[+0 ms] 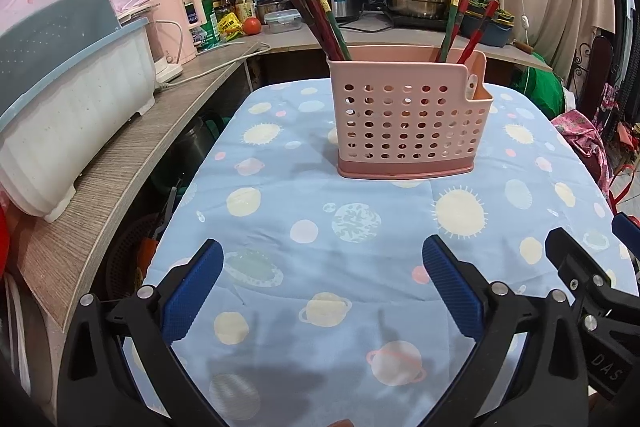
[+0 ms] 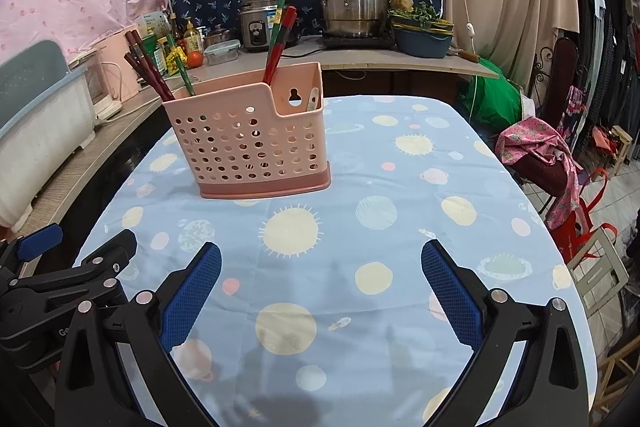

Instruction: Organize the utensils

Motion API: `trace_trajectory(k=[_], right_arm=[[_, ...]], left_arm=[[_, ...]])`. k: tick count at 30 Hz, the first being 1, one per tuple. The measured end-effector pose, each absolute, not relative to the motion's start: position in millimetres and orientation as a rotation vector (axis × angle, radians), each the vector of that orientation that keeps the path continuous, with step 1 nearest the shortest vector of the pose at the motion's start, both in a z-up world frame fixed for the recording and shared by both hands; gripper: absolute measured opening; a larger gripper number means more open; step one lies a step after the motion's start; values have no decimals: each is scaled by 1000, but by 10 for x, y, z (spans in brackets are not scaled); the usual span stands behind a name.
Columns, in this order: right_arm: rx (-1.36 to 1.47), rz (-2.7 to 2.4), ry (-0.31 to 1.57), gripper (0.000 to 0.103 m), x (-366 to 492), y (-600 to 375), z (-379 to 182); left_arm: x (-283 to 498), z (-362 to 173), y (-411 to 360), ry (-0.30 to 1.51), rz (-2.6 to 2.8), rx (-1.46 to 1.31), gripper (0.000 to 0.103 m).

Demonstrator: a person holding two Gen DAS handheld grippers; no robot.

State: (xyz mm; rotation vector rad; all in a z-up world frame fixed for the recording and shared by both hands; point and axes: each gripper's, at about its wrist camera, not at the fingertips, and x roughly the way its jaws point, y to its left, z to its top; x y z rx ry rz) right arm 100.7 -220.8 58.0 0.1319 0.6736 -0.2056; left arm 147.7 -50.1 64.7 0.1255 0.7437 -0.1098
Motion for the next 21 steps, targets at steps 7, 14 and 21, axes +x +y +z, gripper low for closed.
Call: trace_trajectory(k=[7, 14, 21], right_arm=[[134, -209, 680, 97, 1017, -2222, 559], [136, -208, 684, 97, 1022, -2221, 547], [136, -208, 684, 97, 1018, -2218, 546]], left_arm=[[1484, 646, -509, 741, -108, 129, 96], [1491, 648, -506, 739, -109, 133, 96], [1493, 657, -499, 736, -105, 134, 96]])
